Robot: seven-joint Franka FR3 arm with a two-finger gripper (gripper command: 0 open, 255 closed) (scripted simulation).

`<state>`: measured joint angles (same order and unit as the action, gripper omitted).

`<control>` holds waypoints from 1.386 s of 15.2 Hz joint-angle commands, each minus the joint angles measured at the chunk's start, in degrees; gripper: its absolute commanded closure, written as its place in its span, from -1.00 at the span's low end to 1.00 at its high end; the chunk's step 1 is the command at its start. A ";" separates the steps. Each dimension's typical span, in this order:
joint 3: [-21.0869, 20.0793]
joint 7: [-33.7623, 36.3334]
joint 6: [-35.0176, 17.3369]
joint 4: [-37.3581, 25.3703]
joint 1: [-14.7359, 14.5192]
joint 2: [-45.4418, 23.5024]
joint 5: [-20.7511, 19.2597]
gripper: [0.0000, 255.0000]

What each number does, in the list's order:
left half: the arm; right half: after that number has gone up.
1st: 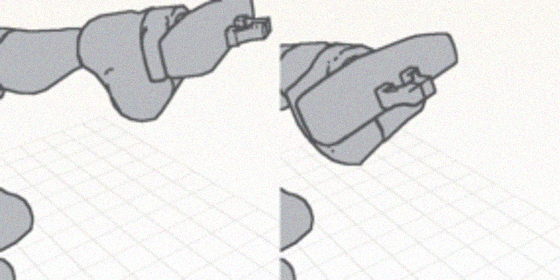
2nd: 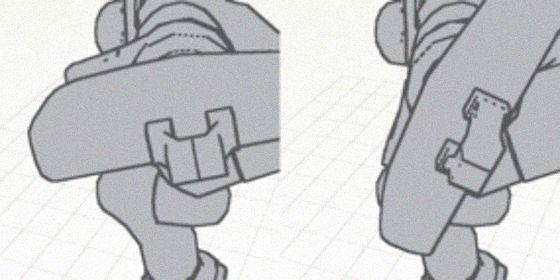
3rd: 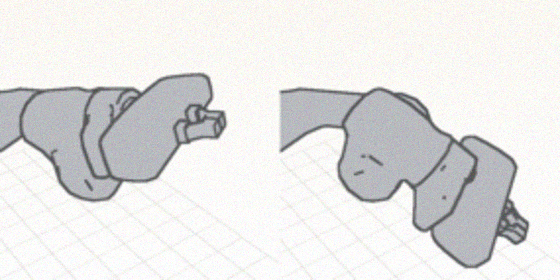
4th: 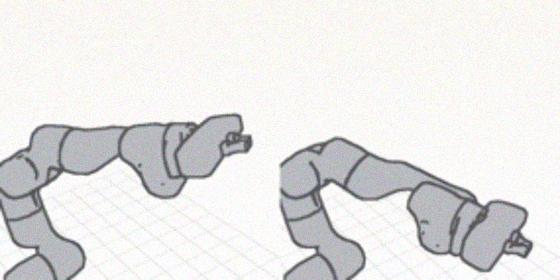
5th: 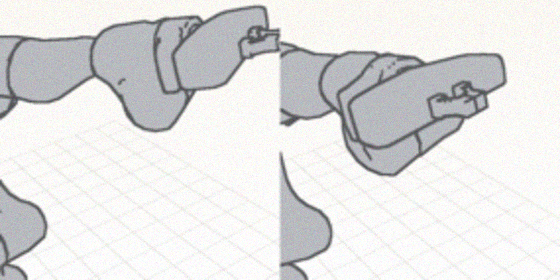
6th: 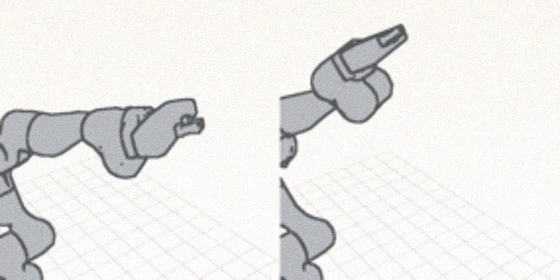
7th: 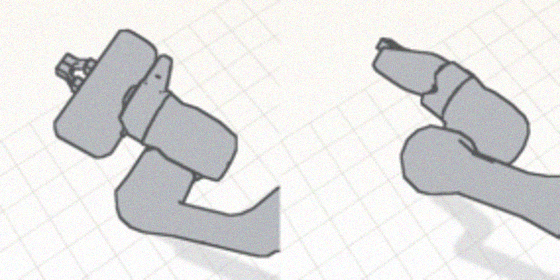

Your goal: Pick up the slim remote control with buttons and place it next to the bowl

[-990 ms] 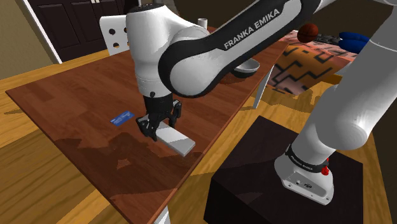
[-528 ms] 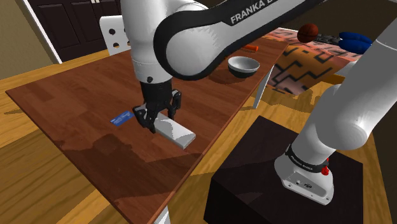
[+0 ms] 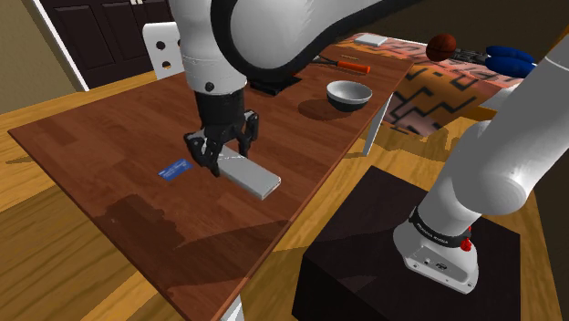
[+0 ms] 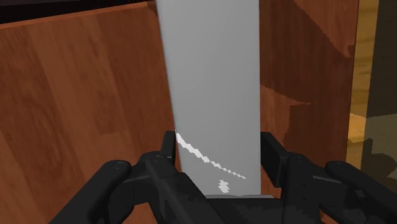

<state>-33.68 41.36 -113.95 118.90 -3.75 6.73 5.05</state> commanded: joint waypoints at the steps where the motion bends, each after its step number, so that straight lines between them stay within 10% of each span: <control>1: 0.01 0.03 0.92 -0.77 -0.02 0.18 0.07 1.00; 21: 20.36 -31.24 1.40 13.60 9.84 13.79 1.20 1.00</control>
<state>-14.40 11.72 -112.54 132.20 5.48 20.32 6.59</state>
